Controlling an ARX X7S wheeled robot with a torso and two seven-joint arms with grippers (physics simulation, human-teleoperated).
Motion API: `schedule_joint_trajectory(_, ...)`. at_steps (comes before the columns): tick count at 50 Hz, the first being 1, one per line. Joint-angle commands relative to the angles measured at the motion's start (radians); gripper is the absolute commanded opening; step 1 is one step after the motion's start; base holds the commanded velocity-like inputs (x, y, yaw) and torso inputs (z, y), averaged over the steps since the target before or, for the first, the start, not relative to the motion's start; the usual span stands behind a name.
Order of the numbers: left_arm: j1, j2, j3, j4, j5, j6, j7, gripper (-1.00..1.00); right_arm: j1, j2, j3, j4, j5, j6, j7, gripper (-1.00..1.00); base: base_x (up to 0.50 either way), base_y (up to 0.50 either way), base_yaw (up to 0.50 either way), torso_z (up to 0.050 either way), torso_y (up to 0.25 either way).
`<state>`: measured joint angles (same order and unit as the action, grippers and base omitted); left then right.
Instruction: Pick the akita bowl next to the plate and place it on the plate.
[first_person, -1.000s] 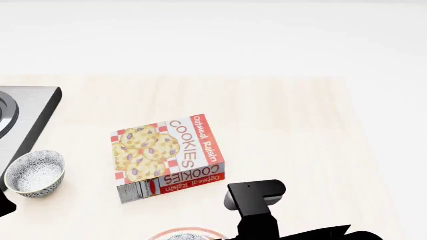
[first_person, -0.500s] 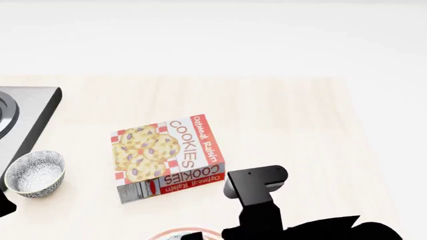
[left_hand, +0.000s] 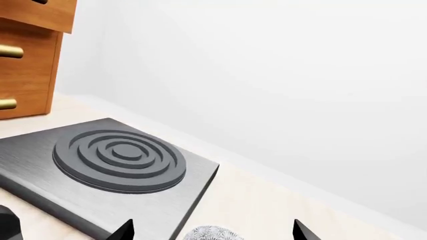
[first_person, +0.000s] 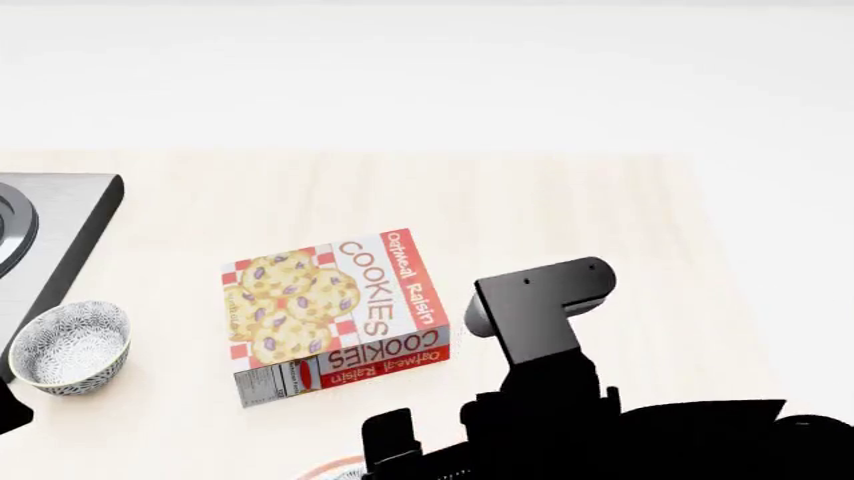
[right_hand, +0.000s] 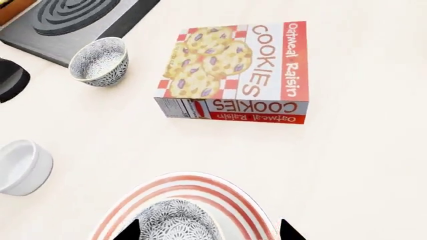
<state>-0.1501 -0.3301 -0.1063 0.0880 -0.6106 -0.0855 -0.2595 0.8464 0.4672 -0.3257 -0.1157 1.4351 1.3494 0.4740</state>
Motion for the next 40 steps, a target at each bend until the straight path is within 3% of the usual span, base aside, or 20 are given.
schedule_joint_trajectory(1,0.000,-0.002,0.002,0.001,-0.004,-0.001,-0.004,1.00,-0.039,0.025,0.036,-0.123,-0.041,-0.074,0.046,1.00,0.00,0.00,0.00,0.000,0.000)
schedule_joint_trajectory(18,0.002,-0.004,0.004,-0.001,-0.005,0.006,-0.003,1.00,-0.177,0.047,0.070,-0.316,-0.239,-0.272,0.103,1.00,0.00,0.00,0.00,0.000,0.000)
schedule_joint_trajectory(40,0.002,-0.006,0.011,0.001,-0.004,0.009,-0.009,1.00,-0.508,0.067,0.118,-0.385,-0.704,-0.766,0.101,1.00,0.00,0.00,0.00,0.000,0.000)
